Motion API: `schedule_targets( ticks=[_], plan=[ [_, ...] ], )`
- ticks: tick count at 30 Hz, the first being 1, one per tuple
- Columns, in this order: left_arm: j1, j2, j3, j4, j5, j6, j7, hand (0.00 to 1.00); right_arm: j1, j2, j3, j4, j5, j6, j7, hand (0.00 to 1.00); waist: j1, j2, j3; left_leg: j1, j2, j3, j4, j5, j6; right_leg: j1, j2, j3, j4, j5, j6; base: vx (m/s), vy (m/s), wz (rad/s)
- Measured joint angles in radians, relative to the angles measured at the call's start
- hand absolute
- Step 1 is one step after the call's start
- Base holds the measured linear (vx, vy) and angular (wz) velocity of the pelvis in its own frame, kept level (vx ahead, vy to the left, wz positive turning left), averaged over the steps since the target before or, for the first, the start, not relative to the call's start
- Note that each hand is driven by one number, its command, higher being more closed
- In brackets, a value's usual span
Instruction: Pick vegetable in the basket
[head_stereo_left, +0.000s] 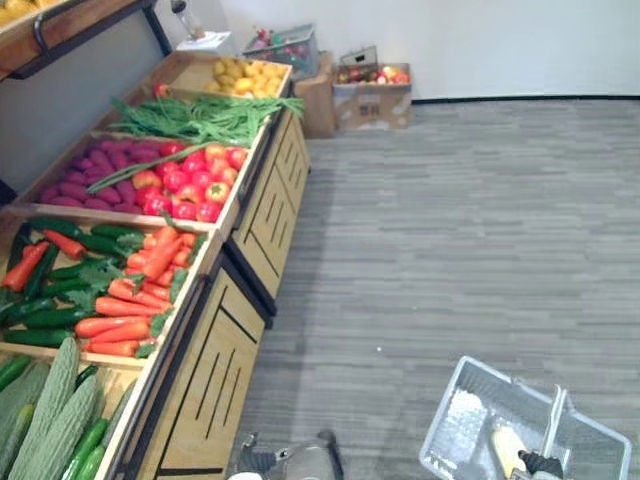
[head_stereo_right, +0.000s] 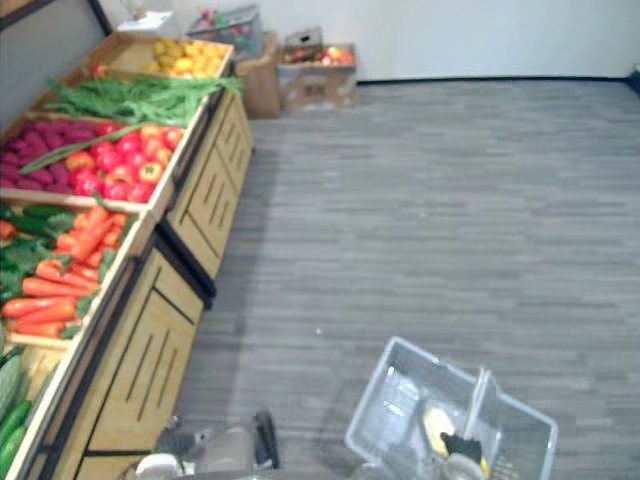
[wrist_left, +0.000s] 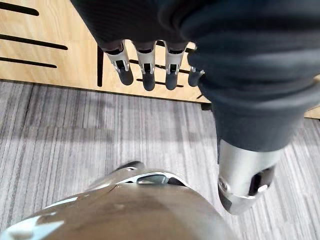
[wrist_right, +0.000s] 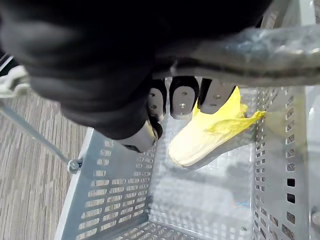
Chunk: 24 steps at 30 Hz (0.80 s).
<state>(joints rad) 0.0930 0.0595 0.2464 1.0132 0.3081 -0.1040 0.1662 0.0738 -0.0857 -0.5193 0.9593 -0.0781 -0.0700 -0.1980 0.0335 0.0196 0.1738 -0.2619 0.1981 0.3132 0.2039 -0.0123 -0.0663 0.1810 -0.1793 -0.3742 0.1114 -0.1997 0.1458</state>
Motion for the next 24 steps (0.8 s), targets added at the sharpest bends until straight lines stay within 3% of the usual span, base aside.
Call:
schedule_targets(
  ticks=[1,2,3,6,8,9,10,11,12,13,15,17,18,19,20,22,24],
  plan=[
    [0.002,-0.001,0.001,0.000,0.003,0.000,0.000,0.00,0.005,0.001,0.004,-0.003,0.000,0.000,-0.001,1.00,0.000,-0.005,-0.002,0.001,-0.004,0.012,0.002,0.019,0.003,0.004,-0.008,-0.002,0.001,-0.004,0.006,0.43,0.397,0.40],
    [0.011,0.006,0.017,-0.005,0.020,0.000,0.000,0.00,0.009,0.011,0.026,-0.004,-0.001,0.001,-0.002,1.00,0.001,-0.025,-0.021,0.001,-0.035,0.051,0.027,0.021,0.053,0.016,-0.046,-0.001,-0.002,-0.012,0.013,0.40,0.306,0.10],
    [0.024,0.010,0.031,-0.014,0.021,0.000,0.003,0.00,0.009,0.026,0.048,-0.005,-0.002,0.000,-0.002,1.00,0.010,-0.055,-0.030,-0.013,-0.049,0.073,0.076,-0.038,0.061,0.014,-0.068,0.013,-0.008,0.010,-0.006,0.48,0.366,0.01],
    [0.029,0.027,0.021,0.000,0.024,0.002,-0.001,0.00,0.011,0.036,0.064,0.005,-0.033,0.000,0.013,1.00,0.036,-0.091,-0.065,0.003,-0.094,0.084,0.132,-0.133,0.084,0.004,-0.121,0.097,0.045,0.088,-0.015,0.38,0.328,-0.07],
    [0.029,0.050,-0.021,0.025,0.029,0.008,-0.005,0.00,-0.003,0.022,0.054,0.027,-0.040,-0.006,0.015,1.00,0.027,-0.102,-0.089,0.035,-0.133,0.082,0.130,-0.178,0.102,-0.075,-0.173,0.149,0.247,0.126,0.001,0.45,0.360,0.22],
    [0.033,0.062,-0.055,0.030,0.030,0.012,-0.007,0.00,-0.026,0.012,0.055,0.040,-0.040,-0.009,0.014,1.00,0.023,-0.097,-0.086,0.076,-0.141,0.081,0.128,-0.206,0.111,-0.150,-0.201,0.174,0.447,0.198,-0.009,0.46,0.328,0.18],
    [0.036,0.073,-0.084,0.033,0.030,0.022,-0.007,0.00,-0.046,0.011,0.056,0.041,-0.040,-0.011,0.015,1.00,0.020,-0.088,-0.076,0.125,-0.149,0.069,0.120,-0.220,0.122,-0.234,-0.208,0.192,0.689,0.220,-0.020,0.37,0.244,0.21],
    [0.042,0.078,-0.098,0.032,0.030,0.024,-0.009,0.00,-0.052,0.011,0.056,0.042,-0.039,-0.016,0.015,1.00,0.016,-0.089,-0.073,0.162,-0.161,0.055,0.100,-0.224,0.127,-0.264,-0.204,0.193,0.788,0.213,-0.028,0.45,0.228,0.54],
    [0.052,0.094,-0.135,0.032,0.030,0.025,-0.016,0.00,-0.053,0.009,0.063,0.042,-0.039,-0.029,0.019,1.00,-0.004,-0.093,-0.074,0.263,-0.185,0.022,0.028,-0.224,0.129,-0.321,-0.153,0.197,0.945,0.162,-0.049,0.47,0.178,0.76],
    [0.051,0.099,-0.145,0.033,0.030,0.025,-0.017,0.00,-0.054,0.009,0.062,0.041,-0.039,-0.042,0.019,1.00,-0.005,-0.094,-0.073,0.314,-0.197,-0.005,-0.008,-0.224,0.129,-0.364,-0.110,0.188,0.970,0.098,-0.063,0.56,0.152,0.90],
    [0.049,0.093,-0.141,0.033,0.030,0.025,-0.017,0.00,-0.054,0.003,0.053,0.040,-0.040,-0.052,0.020,1.00,-0.008,-0.089,-0.070,0.376,-0.205,-0.062,-0.039,-0.223,0.130,-0.424,-0.064,0.134,0.880,0.019,-0.082,0.49,0.002,0.99],
    [0.047,0.074,-0.119,0.032,0.030,0.026,-0.017,0.00,-0.054,-0.003,0.048,0.036,-0.040,-0.052,0.022,1.00,-0.007,-0.079,-0.060,0.419,-0.200,-0.122,-0.057,-0.224,0.130,-0.458,-0.045,0.098,0.738,0.002,-0.099,0.39,-0.096,1.09],
    [0.036,0.059,-0.107,0.031,0.030,0.027,-0.017,0.00,-0.057,-0.004,0.034,0.026,-0.039,-0.049,0.021,1.00,-0.006,-0.061,-0.049,0.443,-0.182,-0.168,-0.065,-0.237,0.125,-0.468,-0.025,0.102,0.613,0.004,-0.097,0.39,-0.173,1.10],
    [0.031,0.044,-0.095,0.031,0.031,0.026,-0.017,0.00,-0.056,-0.003,0.016,0.020,-0.038,-0.047,0.021,1.00,-0.005,-0.045,-0.041,0.456,-0.163,-0.203,-0.063,-0.256,0.108,-0.471,-0.007,0.121,0.504,0.013,-0.082,0.47,-0.251,1.47],
    [0.029,0.034,-0.073,0.030,0.034,0.026,-0.018,0.00,-0.056,0.000,0.014,0.017,-0.035,-0.045,0.019,1.00,-0.003,-0.036,-0.038,0.459,-0.142,-0.260,-0.053,-0.286,0.081,-0.478,0.016,0.217,0.324,0.036,-0.060,0.39,-0.249,1.25],
    [0.029,0.028,-0.042,0.027,0.051,0.026,-0.019,0.00,-0.051,0.010,0.014,0.010,-0.031,-0.045,0.017,1.00,0.000,-0.042,-0.037,0.455,-0.126,-0.338,-0.017,-0.343,0.047,-0.471,0.027,0.356,0.186,0.052,-0.034,0.37,-0.327,1.14],
    [0.031,0.015,-0.021,0.025,0.059,0.026,-0.018,0.00,-0.045,0.013,0.013,-0.001,-0.030,-0.043,0.016,1.00,0.003,-0.037,-0.043,0.457,-0.097,-0.395,0.018,-0.394,0.013,-0.470,0.040,0.383,0.229,0.152,0.005,0.45,-0.461,1.01]
  ],
)
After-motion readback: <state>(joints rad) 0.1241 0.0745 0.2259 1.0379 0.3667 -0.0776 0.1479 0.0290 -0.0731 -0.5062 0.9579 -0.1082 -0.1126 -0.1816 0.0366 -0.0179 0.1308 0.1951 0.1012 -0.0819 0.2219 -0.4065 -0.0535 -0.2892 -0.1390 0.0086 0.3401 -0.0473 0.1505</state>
